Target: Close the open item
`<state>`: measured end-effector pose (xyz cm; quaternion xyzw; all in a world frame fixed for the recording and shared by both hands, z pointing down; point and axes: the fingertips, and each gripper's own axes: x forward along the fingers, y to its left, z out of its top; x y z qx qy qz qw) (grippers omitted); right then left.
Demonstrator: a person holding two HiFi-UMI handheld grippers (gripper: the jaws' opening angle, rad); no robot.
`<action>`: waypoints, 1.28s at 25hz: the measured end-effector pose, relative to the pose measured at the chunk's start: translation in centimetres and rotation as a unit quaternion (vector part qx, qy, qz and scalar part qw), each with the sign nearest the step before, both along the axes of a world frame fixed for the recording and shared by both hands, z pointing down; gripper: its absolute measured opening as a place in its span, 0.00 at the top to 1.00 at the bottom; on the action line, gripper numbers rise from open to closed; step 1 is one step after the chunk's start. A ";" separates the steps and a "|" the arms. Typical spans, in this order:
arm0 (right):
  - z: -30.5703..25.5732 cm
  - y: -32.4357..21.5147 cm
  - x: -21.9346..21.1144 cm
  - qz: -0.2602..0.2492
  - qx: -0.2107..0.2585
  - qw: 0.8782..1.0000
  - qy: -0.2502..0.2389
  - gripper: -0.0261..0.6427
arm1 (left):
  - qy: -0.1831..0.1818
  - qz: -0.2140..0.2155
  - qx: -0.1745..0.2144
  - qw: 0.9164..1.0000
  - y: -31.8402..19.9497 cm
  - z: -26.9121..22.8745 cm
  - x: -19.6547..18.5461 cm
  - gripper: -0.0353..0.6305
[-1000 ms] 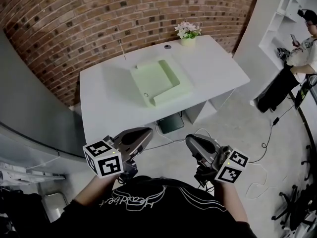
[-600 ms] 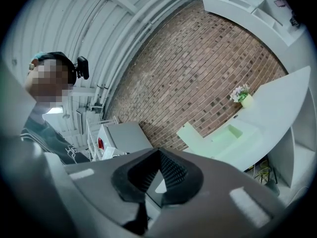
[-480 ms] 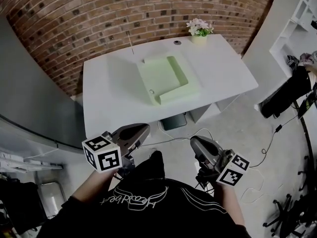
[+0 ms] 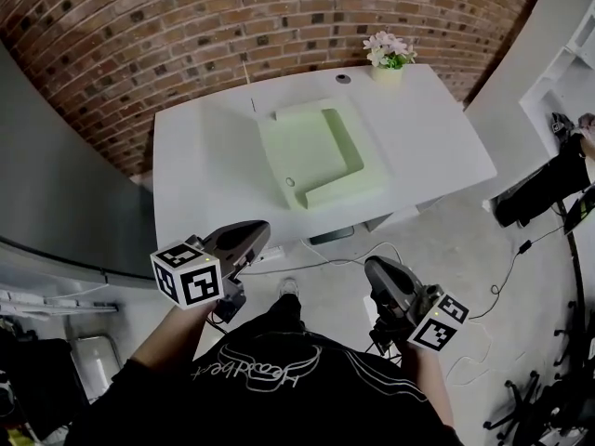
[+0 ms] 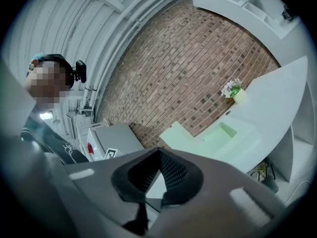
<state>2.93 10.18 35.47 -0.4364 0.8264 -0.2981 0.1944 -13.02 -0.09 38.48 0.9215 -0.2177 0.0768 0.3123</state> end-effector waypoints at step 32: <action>4.0 -13.7 3.2 0.033 -0.088 0.996 -0.002 0.96 | -0.005 -0.022 -0.044 0.999 -16.7 6.6 -0.2 0.94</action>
